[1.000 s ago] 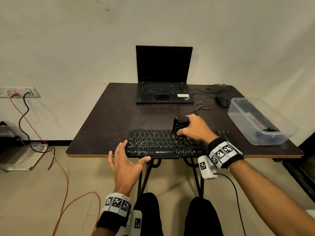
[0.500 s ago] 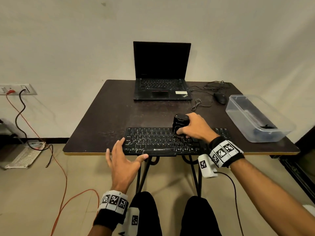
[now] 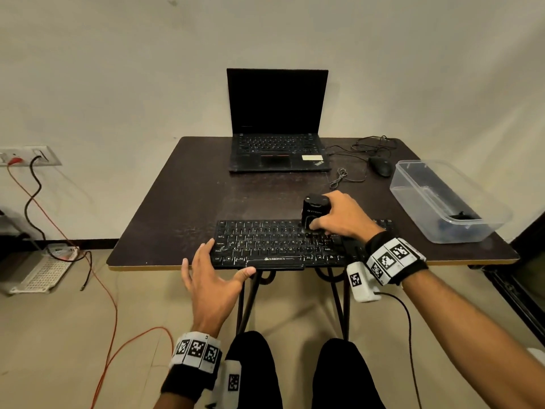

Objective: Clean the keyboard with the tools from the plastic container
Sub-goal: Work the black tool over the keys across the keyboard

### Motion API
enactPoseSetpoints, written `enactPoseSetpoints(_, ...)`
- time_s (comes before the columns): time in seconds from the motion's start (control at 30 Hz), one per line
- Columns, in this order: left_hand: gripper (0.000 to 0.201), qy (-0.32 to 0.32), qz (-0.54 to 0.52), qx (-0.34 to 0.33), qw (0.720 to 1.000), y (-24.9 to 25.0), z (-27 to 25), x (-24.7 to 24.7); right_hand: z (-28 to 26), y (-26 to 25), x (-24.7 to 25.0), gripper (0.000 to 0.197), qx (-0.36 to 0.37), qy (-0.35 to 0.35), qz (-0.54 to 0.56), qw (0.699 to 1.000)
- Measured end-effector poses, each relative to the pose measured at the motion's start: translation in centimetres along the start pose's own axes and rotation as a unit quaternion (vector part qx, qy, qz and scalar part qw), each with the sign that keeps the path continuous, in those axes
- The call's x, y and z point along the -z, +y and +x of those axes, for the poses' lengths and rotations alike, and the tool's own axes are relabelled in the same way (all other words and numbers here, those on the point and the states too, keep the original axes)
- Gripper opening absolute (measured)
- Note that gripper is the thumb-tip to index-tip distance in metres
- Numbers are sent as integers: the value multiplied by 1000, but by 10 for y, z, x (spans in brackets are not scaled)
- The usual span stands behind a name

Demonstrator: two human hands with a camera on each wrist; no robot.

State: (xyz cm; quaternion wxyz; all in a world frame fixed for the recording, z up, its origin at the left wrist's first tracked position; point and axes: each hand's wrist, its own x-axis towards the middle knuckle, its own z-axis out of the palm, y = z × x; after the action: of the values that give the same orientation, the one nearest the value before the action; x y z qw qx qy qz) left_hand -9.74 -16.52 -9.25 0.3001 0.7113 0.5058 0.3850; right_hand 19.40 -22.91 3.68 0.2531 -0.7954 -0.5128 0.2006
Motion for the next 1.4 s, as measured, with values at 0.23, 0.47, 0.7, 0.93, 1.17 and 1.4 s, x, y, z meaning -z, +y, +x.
enactPoseSetpoints(0.23,112,2,-1,-7,1000,-1,0,0,-3,7,5,23,-9,6,9,1000)
enactPoseSetpoints(0.47,111,4,13,-10,1000,2,-1,1,-5,11,10,23,-21,-7,7,1000)
enactPoseSetpoints(0.7,106,6,38,-27,999,3,-2,0,-8,17,14,23,-23,8,13,1000)
enactPoseSetpoints(0.93,106,8,40,-33,999,4,-3,1,-10,20,16,23,-27,11,12,999)
enactPoseSetpoints(1.17,109,-2,53,-27,998,4,-3,2,-12,26,20,23,-29,1,7,1000)
enactPoseSetpoints(1.4,108,7,52,-37,998,6,-5,2,-14,34,26,25,-37,-20,8,999)
